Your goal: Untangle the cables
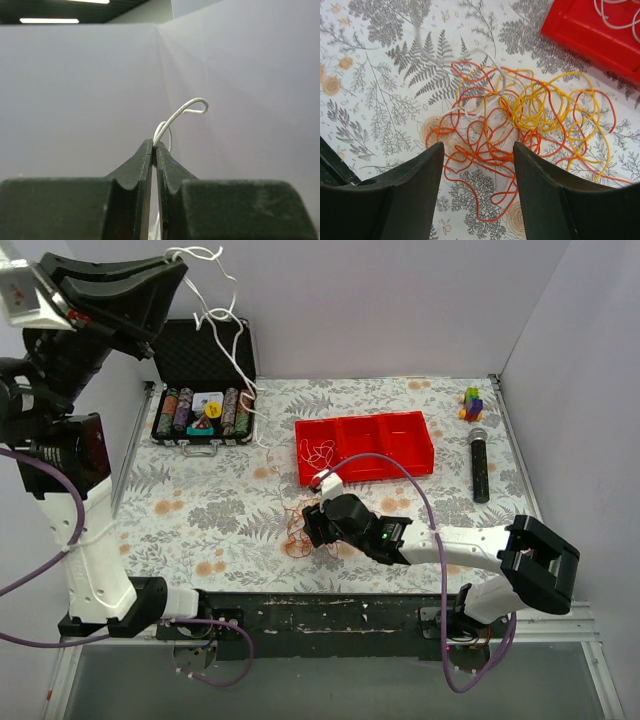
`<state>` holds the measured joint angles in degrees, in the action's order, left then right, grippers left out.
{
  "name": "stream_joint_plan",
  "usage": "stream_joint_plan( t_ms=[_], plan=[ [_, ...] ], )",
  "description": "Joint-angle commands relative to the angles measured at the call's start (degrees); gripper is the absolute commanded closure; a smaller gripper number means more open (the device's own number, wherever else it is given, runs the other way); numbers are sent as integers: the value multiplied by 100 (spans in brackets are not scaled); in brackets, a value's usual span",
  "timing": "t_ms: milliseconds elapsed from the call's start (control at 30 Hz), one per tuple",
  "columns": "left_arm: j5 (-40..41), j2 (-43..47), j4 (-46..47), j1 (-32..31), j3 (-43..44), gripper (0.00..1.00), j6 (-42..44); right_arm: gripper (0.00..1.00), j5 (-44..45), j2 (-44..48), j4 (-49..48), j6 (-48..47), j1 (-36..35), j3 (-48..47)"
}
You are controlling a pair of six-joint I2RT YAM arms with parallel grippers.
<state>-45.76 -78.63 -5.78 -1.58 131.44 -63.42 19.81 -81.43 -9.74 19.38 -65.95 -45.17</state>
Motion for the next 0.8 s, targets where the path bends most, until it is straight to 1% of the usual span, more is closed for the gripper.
stream_joint_plan(
  t_ms=[0,33,100,200,333,400,467,533,633,767],
  plan=[
    [1225,93,463,27,111,100,496,36,-65,-92,-380,365,21,315],
    [1436,137,542,18,15,100,584,37,-100,-110,-406,426,21,376],
    [1875,207,1016,18,-188,100,751,39,-144,-163,-380,575,12,508],
    [2228,173,1534,18,-320,100,997,45,-355,-163,-441,812,4,780],
    [2238,-20,2272,18,-320,100,1147,48,-364,82,-450,901,-58,1115],
    [2299,-169,2712,18,-321,100,1130,51,-399,232,-372,901,-67,1168],
    [2308,-362,2950,18,-102,100,1086,55,-426,390,-231,840,-75,1151],
    [2299,-600,3056,18,179,100,1060,56,-426,636,-90,726,-137,1107],
    [2247,-873,2987,18,470,100,884,48,-321,1180,173,498,-277,958],
    [1931,-777,2925,18,155,100,410,35,-110,1779,227,120,-322,396]
  ],
)
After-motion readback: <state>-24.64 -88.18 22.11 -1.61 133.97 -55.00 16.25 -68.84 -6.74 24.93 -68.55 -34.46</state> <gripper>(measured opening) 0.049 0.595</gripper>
